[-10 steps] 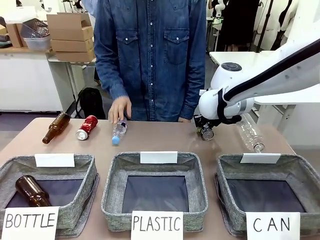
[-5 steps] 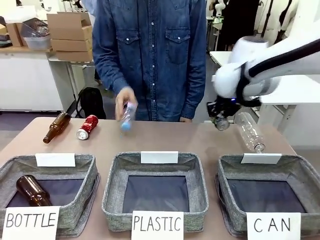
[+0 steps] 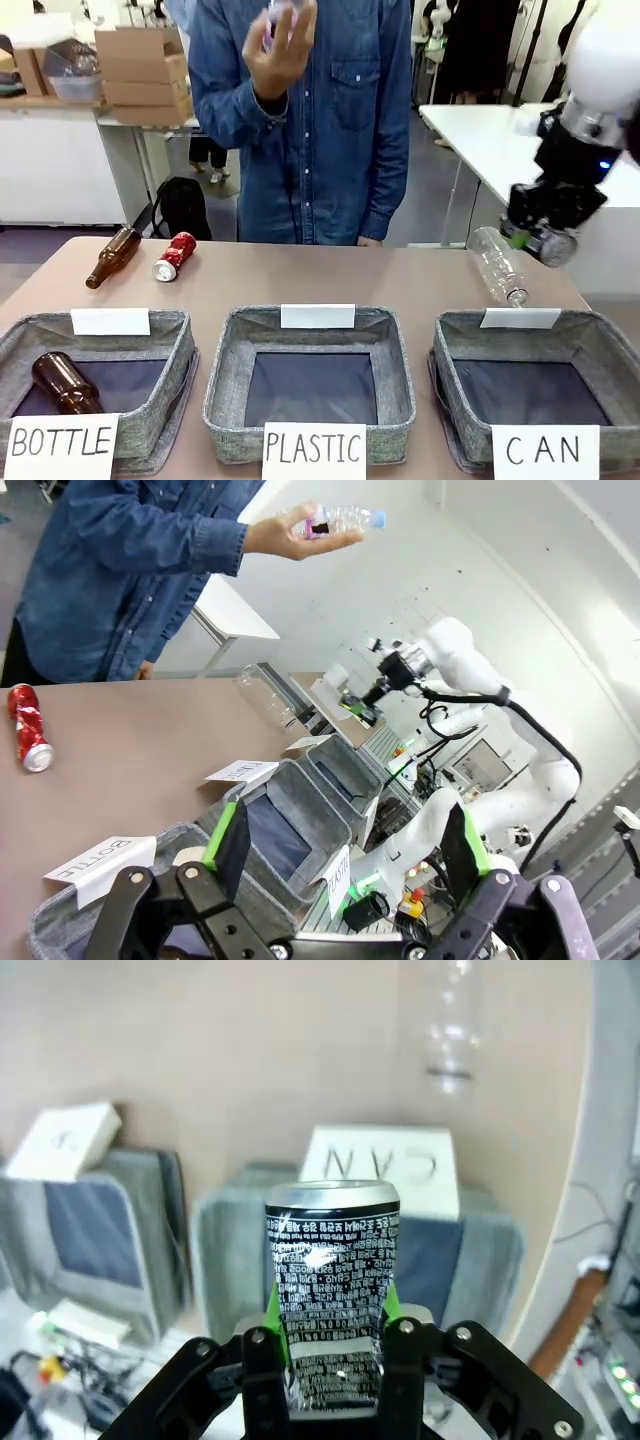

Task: Sort the can waste into the basket.
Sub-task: Pick up the can waste from the table and place it in the right Fabric basket.

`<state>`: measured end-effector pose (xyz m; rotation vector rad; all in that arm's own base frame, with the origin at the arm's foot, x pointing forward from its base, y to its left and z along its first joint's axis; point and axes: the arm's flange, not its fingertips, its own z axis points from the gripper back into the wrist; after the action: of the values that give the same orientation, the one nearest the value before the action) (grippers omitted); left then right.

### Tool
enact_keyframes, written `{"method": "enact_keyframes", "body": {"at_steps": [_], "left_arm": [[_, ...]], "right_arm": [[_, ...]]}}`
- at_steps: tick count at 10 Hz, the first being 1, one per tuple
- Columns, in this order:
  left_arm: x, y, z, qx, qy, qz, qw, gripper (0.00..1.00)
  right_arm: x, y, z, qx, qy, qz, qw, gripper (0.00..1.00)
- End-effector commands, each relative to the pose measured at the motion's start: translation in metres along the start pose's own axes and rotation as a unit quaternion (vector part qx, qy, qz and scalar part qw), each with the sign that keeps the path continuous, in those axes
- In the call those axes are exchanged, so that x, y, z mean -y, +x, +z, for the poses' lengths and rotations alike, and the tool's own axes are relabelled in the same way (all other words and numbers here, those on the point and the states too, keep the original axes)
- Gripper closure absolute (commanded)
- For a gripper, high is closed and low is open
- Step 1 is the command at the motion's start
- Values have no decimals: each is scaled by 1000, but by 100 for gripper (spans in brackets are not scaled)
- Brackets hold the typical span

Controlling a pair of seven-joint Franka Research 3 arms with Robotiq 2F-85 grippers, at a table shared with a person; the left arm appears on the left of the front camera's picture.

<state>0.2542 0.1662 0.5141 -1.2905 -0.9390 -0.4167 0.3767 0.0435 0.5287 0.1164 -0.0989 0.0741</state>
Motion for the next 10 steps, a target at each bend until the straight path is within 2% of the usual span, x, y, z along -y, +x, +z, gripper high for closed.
{"method": "enact_keyframes", "body": {"at_steps": [1,2,3,4,5,6,8,9,10], "left_arm": [[0,1,-1,8,-7,-9,1000,0],[0,1,-1,8,-7,-9,1000,0],[0,1,-1,8,-7,-9,1000,0],[0,1,-1,8,-7,-9,1000,0],[0,1,-1,8,-7,-9,1000,0],[0,1,-1,8,-7,-9,1000,0],[0,1,-1,8,-7,-9,1000,0],[0,1,-1,8,-7,-9,1000,0],[0,1,-1,8,-7,-9,1000,0]], "right_arm": [[23,-59,13,-10,10,26,1000,100],[34,-84,16,-45,32,77,996,100],[47,-99,15,-62,55,175,981,100],[56,-113,10,-81,66,327,939,100],[62,-123,4,-101,67,441,890,100],[65,-128,0,-99,69,514,849,100],[69,-133,-5,-70,53,619,780,100],[71,-132,-5,-52,60,643,761,100],[70,-130,-7,-29,55,638,767,100]]}}
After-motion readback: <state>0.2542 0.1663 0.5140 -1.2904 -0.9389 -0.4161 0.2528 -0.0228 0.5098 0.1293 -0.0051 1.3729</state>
